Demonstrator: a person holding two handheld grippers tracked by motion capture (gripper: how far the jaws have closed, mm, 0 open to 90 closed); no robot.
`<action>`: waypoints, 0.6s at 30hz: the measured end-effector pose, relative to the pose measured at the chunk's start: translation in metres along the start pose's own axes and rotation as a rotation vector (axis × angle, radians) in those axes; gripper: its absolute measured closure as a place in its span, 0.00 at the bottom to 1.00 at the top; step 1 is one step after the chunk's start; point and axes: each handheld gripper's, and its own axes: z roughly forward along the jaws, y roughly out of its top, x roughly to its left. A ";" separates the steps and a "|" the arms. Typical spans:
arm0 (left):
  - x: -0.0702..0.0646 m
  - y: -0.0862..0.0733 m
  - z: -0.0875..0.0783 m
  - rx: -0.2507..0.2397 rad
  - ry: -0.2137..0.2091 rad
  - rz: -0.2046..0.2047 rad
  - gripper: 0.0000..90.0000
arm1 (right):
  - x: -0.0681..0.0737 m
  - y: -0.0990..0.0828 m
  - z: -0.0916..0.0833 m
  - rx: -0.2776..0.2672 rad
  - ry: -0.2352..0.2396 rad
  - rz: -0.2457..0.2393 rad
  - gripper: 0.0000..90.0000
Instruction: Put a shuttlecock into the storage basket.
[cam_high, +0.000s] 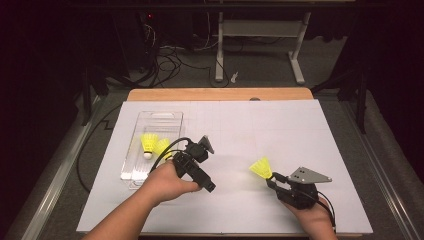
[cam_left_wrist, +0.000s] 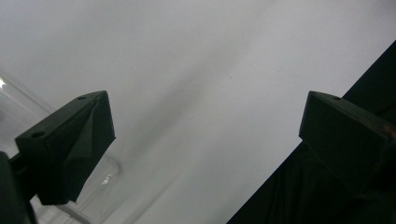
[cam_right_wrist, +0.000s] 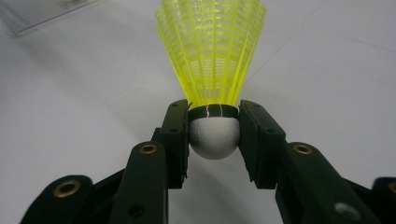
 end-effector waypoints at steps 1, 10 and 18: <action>0.000 0.000 0.000 0.003 0.001 0.001 0.05 | 0.001 0.001 0.000 -0.009 0.000 -0.003 0.73; 0.000 -0.001 0.002 0.011 0.005 0.006 0.05 | 0.004 0.002 0.003 0.000 0.028 -0.019 0.73; -0.002 -0.001 0.001 0.014 0.001 0.019 0.06 | 0.007 0.004 0.004 0.003 0.069 -0.030 0.73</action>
